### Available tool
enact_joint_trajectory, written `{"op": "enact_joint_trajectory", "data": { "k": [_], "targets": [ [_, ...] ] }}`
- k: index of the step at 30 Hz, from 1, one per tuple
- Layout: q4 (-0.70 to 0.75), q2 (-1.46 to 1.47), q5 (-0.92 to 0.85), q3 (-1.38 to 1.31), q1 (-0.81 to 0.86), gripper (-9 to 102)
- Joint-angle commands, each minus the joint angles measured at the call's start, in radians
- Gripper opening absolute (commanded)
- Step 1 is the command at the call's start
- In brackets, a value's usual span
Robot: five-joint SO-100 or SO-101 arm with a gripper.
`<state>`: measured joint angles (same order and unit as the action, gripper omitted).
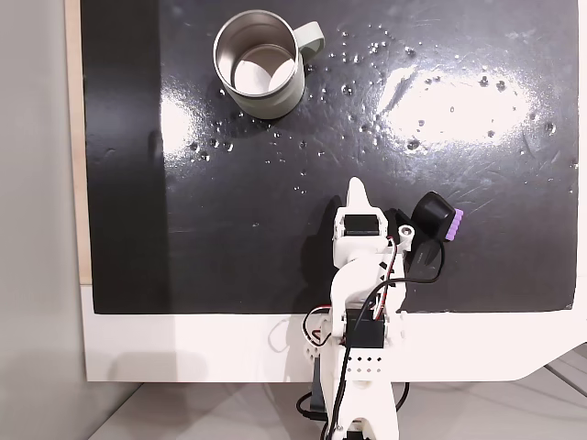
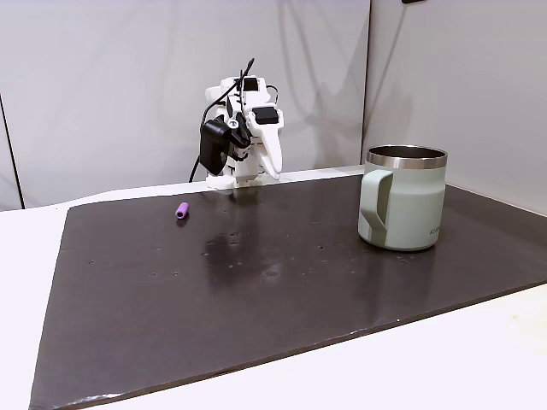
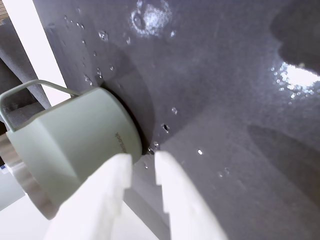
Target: Grasp a pengrip and put it in the cup.
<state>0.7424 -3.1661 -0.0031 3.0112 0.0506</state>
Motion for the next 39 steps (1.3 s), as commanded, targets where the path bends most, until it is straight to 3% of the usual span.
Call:
{"op": "enact_joint_trajectory", "data": {
  "k": [1,15,32,39],
  "targets": [
    [0.002,-0.012,-0.003,-0.006,0.002,0],
    [0.014,-0.012,-0.003,-0.025,0.026,0],
    [0.253,0.000,-0.038,-0.422,0.445,0],
    [0.443,0.288,-0.015,-0.749,0.594,0]
  ]
}}
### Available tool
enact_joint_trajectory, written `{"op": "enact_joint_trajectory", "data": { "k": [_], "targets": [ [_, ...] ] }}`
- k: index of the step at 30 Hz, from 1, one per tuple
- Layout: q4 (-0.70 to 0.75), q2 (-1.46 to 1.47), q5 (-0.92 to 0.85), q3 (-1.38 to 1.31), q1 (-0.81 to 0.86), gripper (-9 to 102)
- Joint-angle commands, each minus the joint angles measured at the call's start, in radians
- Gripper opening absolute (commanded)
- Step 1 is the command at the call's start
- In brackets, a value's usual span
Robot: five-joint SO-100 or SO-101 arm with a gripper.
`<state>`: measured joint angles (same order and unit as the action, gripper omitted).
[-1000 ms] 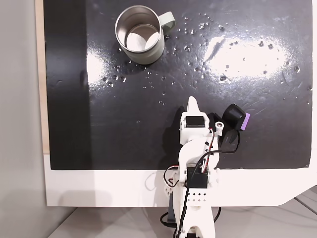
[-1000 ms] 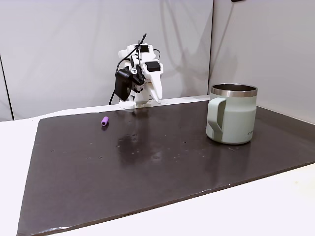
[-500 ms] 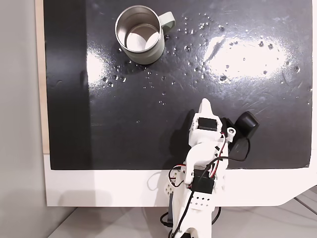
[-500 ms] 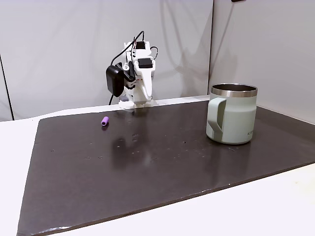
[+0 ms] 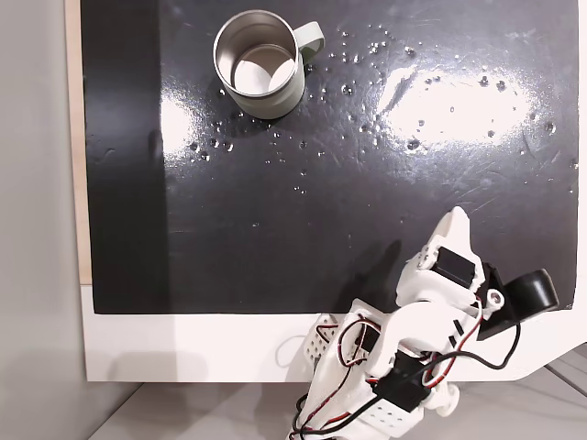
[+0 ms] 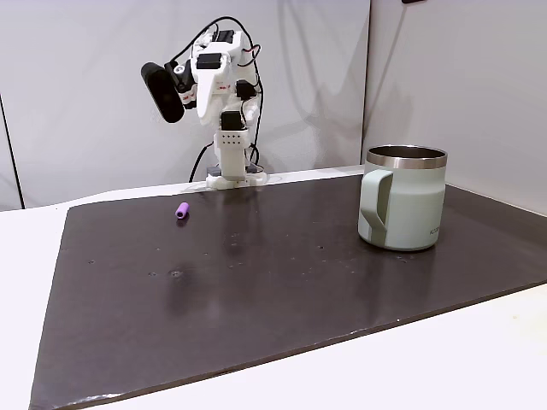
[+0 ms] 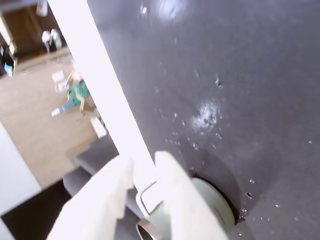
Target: Grasp a pengrip and put it in the cup.
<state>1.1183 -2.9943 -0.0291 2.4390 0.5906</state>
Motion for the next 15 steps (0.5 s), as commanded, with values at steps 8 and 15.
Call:
{"op": "enact_joint_trajectory", "data": {
  "k": [8,15],
  "targets": [
    [0.262,0.621,0.012,-0.575,0.255,0],
    [0.245,0.841,-0.028,-0.673,0.285,2]
  ]
}}
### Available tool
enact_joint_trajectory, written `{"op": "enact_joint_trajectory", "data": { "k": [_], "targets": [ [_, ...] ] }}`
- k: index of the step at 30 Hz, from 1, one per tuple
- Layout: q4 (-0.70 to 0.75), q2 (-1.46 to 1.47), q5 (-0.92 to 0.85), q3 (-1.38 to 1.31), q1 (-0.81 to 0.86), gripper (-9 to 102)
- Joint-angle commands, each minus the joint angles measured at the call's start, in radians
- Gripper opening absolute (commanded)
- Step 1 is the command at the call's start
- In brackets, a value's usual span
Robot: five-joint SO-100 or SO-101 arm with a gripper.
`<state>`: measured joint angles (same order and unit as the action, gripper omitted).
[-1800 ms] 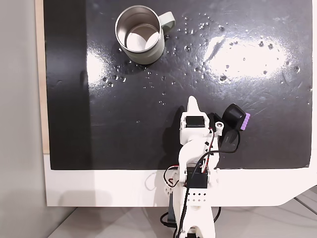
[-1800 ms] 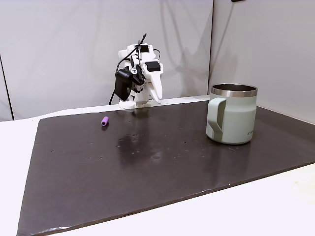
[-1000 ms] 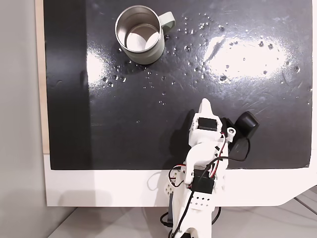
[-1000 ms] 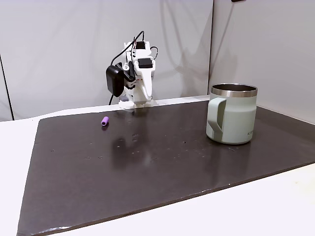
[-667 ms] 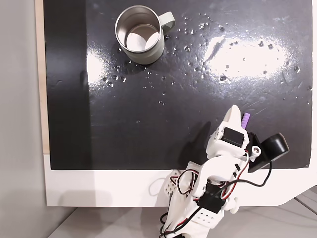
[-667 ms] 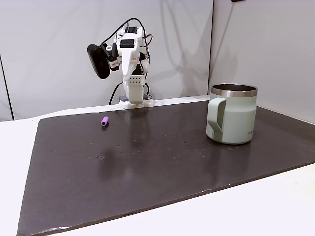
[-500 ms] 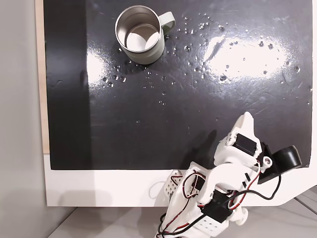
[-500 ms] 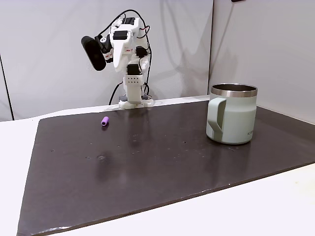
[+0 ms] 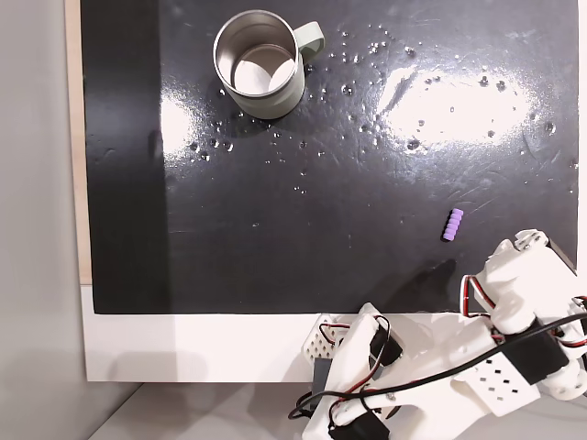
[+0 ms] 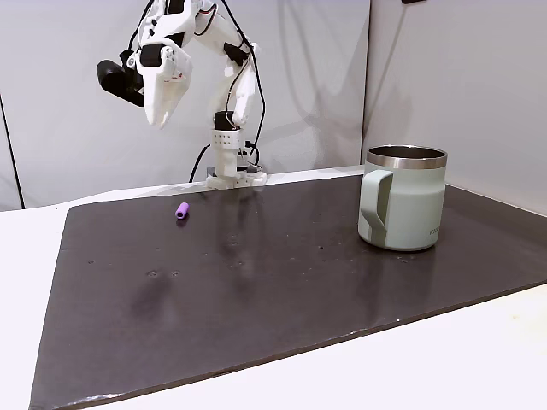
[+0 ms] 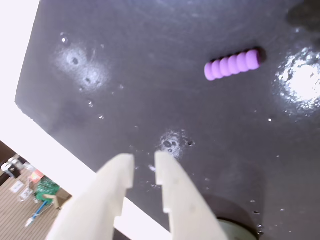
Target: Grasp a pengrip and put it in the cup.
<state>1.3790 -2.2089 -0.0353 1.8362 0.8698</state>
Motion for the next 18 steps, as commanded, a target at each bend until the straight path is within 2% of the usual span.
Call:
{"op": "enact_joint_trajectory", "data": {
  "k": [1,3,8,12,18],
  "targets": [
    [-0.023,0.086,-0.023,-0.074,0.006,3],
    [-0.026,0.149,-0.021,-0.080,-0.002,4],
    [-0.021,0.227,0.011,-0.058,-0.061,18],
    [-0.015,0.244,0.038,-0.026,-0.120,24],
    [0.006,0.337,0.229,-0.025,-0.161,28]
  ]
}}
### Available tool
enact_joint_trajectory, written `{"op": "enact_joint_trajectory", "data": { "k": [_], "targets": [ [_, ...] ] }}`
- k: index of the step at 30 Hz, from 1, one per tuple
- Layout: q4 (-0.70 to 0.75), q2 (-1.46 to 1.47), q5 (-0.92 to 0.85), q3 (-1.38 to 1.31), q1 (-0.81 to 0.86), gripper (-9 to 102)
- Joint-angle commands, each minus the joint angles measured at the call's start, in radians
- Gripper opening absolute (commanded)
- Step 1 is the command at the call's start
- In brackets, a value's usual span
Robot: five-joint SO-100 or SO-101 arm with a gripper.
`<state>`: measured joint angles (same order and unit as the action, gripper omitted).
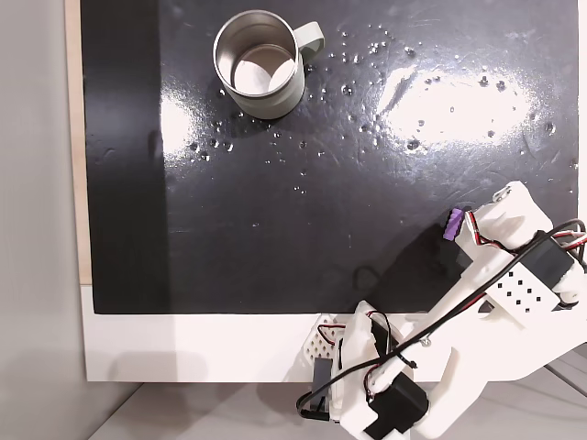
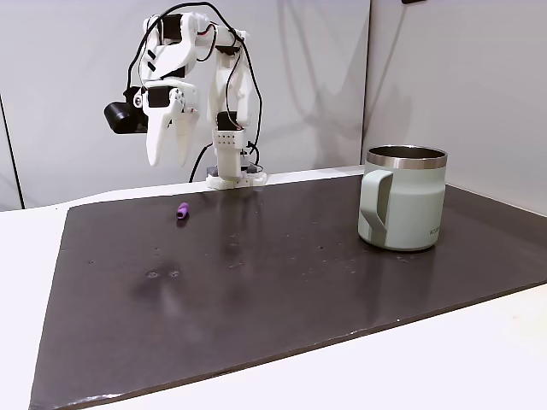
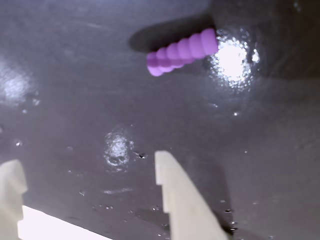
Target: Grasp a pengrip and put it in the cup.
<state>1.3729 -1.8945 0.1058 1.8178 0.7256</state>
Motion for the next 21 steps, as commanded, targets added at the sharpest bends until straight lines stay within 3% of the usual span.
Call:
{"op": "enact_joint_trajectory", "data": {
  "k": [1,10,21],
  "targets": [
    [0.025,0.043,0.127,-0.006,-0.017,28],
    [0.067,0.124,0.313,0.005,-0.025,29],
    [0.043,0.163,0.350,0.078,-0.067,29]
  ]
}}
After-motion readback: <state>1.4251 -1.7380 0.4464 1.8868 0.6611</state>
